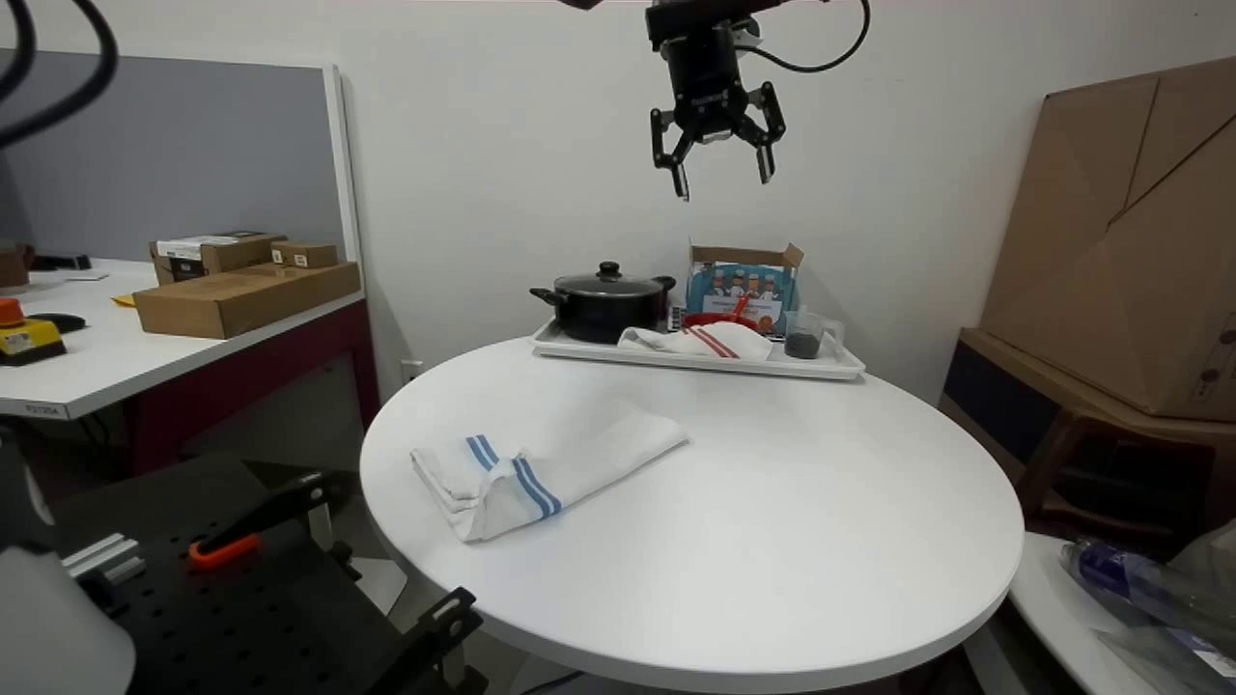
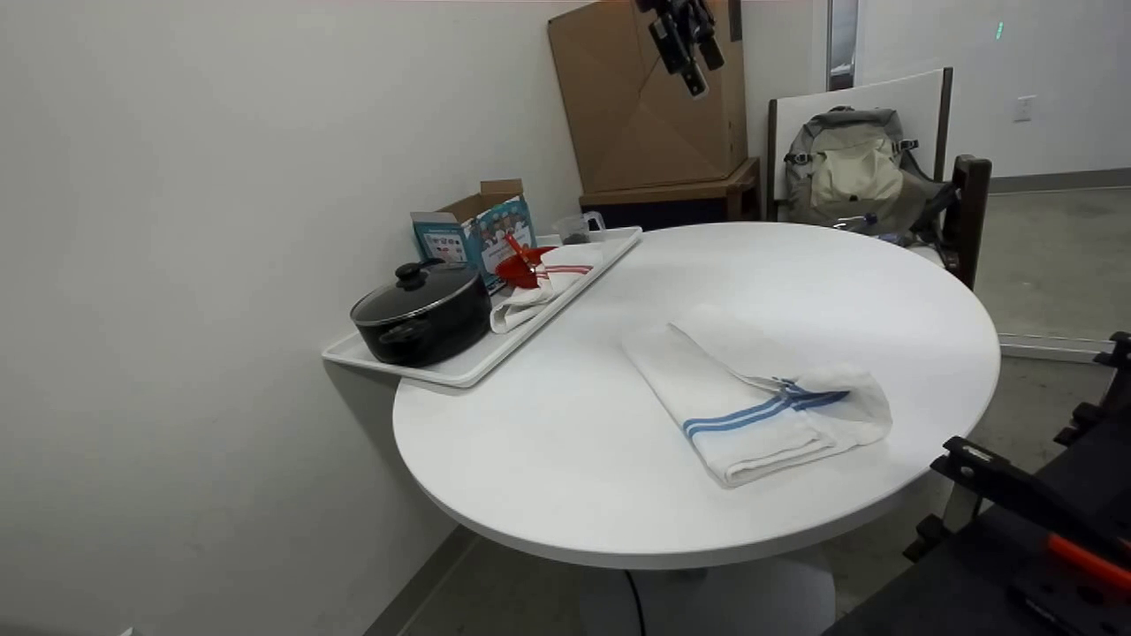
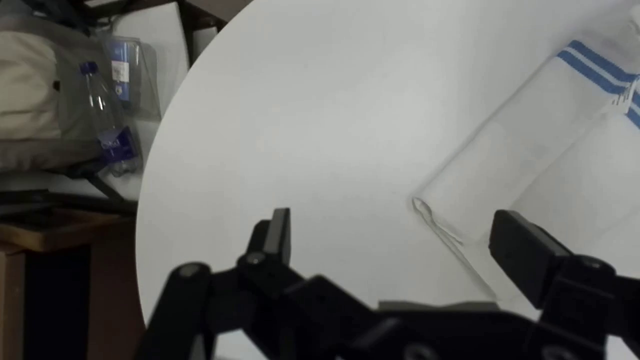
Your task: Fold the towel twice
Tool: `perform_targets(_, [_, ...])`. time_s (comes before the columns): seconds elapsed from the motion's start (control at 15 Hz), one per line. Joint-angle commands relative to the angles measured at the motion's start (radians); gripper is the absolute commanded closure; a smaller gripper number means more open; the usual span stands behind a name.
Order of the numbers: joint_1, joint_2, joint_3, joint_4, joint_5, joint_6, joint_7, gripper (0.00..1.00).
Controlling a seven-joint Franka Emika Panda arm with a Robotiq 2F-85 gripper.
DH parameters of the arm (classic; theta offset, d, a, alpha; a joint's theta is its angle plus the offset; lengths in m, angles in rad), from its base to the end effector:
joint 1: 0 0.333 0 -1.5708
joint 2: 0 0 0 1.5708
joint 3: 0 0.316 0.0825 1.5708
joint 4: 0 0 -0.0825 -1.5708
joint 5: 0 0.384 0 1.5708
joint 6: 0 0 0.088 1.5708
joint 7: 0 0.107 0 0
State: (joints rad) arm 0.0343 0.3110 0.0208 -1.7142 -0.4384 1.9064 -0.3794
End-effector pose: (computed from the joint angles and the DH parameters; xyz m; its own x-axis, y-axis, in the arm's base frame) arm 0.6349 0.0033 0.4035 0.8142 0.5117 -0.2743 0.5777 -0.7610 0.2950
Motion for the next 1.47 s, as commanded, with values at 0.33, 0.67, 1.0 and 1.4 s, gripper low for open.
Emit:
perform_targets(0.33, [-0.014, 0.061, 0.005, 0.072, -0.016, -0.046, -0.161, 0.0])
perform_targets(0.67, [-0.026, 0.062, 0.018, 0.042, -0.049, 0.118, -0.27, 0.0])
perform_targets(1.0, [-0.03, 0.163, 0.031, 0.097, -0.022, 0.29, -0.446, 0.0])
perform_targets(1.4, [-0.033, 0.328, 0.045, 0.183, 0.054, 0.29, -0.544, 0.0])
